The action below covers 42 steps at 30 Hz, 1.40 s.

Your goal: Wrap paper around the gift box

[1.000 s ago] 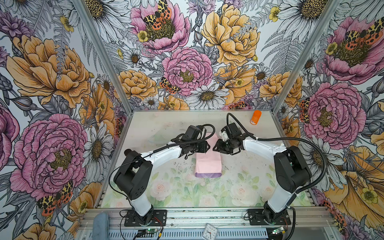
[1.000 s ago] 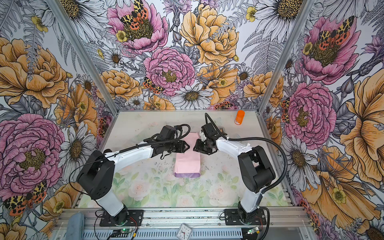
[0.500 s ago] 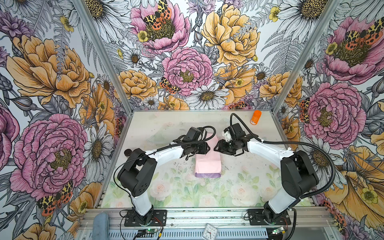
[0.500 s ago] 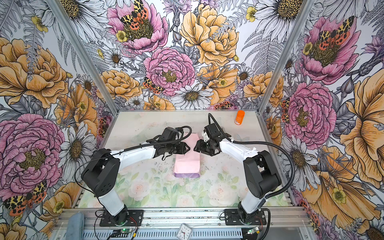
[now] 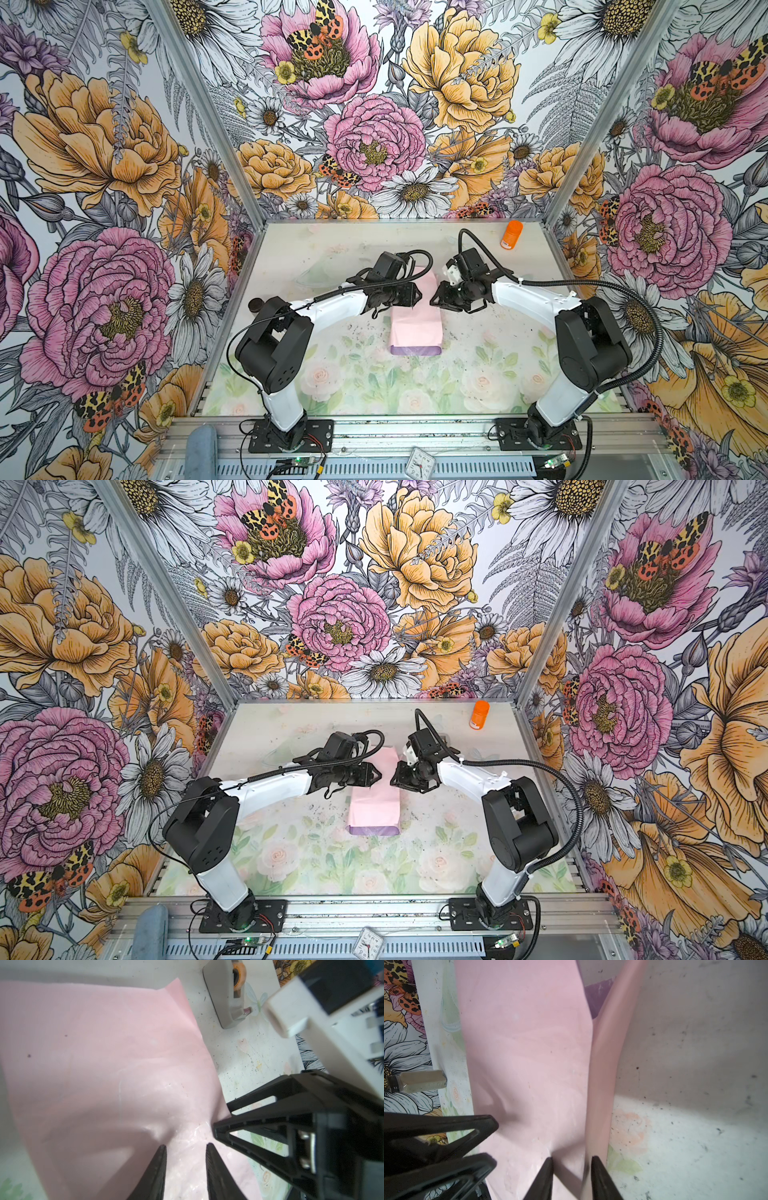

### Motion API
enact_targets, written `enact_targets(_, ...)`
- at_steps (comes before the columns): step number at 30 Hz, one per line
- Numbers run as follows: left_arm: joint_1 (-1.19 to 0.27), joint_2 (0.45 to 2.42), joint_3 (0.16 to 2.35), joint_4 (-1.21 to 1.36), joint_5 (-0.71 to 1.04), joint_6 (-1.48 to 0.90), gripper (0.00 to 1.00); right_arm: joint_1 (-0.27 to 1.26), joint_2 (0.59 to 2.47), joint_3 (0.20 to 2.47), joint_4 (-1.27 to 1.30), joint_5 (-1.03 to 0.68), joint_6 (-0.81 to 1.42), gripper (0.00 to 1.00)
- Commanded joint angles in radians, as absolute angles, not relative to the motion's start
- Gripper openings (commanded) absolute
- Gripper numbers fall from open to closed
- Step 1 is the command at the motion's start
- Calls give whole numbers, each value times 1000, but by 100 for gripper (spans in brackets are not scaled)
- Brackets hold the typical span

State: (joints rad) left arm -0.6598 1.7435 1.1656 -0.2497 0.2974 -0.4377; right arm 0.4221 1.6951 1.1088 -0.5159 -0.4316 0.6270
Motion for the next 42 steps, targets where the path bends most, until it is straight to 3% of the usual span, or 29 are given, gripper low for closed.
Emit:
enact_targets(1, -672, 1766, 1228, -232, 351, -434, 33, 423, 1715, 1077, -529, -389, 615, 32)
enact_targets(11, -663, 1912, 1197, -167, 393, -449, 23, 424, 1711, 1075, -527, -371, 609, 33)
enact_targets(18, -661, 1922, 1130, -124, 397, -449, 22, 407, 1624, 1089, -528, -370, 568, 42)
enact_targets(25, -660, 1907, 1114, -114, 402, -448, 22, 176, 1506, 1068, -531, -520, 429, 44)
enact_targets(33, -662, 1893, 1101, -112, 407, -450, 22, -99, 1674, 1193, -547, -660, 243, 42)
enact_targets(42, -662, 1890, 1099, -108, 408, -454, 22, -163, 1942, 1412, -582, -766, 111, 39)
